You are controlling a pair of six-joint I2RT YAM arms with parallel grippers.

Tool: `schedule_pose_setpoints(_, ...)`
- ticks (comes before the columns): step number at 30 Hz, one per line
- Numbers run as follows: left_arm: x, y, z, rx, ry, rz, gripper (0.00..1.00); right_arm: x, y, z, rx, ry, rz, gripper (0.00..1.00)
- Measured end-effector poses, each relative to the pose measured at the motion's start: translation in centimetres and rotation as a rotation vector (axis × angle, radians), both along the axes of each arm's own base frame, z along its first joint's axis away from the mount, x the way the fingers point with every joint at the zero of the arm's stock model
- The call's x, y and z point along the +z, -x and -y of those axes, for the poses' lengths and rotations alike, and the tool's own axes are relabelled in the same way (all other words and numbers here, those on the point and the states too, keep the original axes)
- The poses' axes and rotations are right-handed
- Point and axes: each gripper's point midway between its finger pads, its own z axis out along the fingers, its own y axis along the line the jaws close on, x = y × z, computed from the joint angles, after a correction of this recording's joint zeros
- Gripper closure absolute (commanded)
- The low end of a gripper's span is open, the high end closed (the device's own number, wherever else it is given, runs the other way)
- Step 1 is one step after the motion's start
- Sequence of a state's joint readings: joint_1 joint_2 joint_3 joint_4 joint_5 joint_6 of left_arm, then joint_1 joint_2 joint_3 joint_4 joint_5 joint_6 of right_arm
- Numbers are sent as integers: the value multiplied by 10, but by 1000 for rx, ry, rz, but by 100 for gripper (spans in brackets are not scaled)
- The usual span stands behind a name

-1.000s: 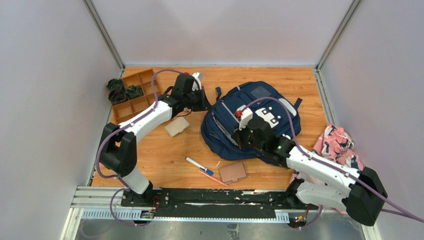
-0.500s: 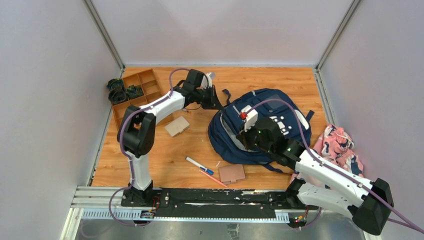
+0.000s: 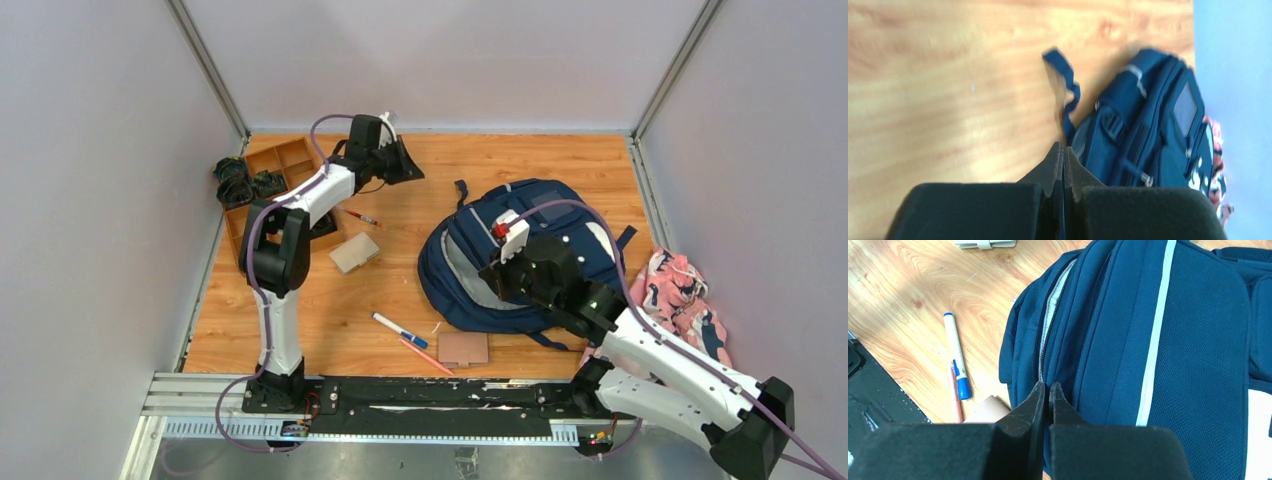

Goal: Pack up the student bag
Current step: Unzip the student bag at the center of the board, then pick up the personal item from the center of the board.

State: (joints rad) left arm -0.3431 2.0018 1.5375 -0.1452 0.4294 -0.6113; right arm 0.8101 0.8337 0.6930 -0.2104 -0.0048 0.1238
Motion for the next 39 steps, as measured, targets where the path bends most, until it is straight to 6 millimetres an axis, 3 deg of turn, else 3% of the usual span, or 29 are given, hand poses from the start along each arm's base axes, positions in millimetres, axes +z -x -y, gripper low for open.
schedule_pose_setpoints(3,8,-33,-1,45,10,40,100,-4,-7,1,-21,-7,-33,100)
schedule_pose_setpoints(6,21,-53,10,42,19,68,80,-4,-26,3,-80,-45,-102,100)
schedule_pose_setpoints(8,28,-52,12,34,8,80,67,1,-40,2,-112,-84,-140,100)
schedule_pose_setpoints(11,37,-34,6,34,-44,92,52,8,-59,5,-160,-144,-184,100)
schedule_pose_setpoints(13,41,-6,-1,17,-93,97,48,12,-70,9,-188,-179,-204,100)
schedule_pose_setpoints(15,48,36,-2,-31,-142,108,44,16,-78,14,-207,-208,-215,100)
schedule_pose_setpoints(18,46,112,14,-141,-193,149,43,21,-83,19,-220,-248,-234,100)
schedule_pose_setpoints(20,30,177,33,-266,-222,162,38,24,-85,21,-221,-275,-253,100)
schedule_pose_setpoints(23,-5,259,53,-466,-281,159,33,23,-85,22,-215,-298,-283,100)
schedule_pose_setpoints(25,-27,299,59,-584,-348,168,32,23,-85,22,-207,-304,-294,100)
schedule_pose_setpoints(29,-37,336,72,-721,-420,249,32,23,-85,22,-203,-311,-300,100)
schedule_pose_setpoints(34,-61,336,71,-740,-567,308,31,26,-84,23,-199,-318,-297,100)
schedule_pose_setpoints(39,-80,371,95,-888,-775,472,29,28,-83,24,-198,-321,-291,100)
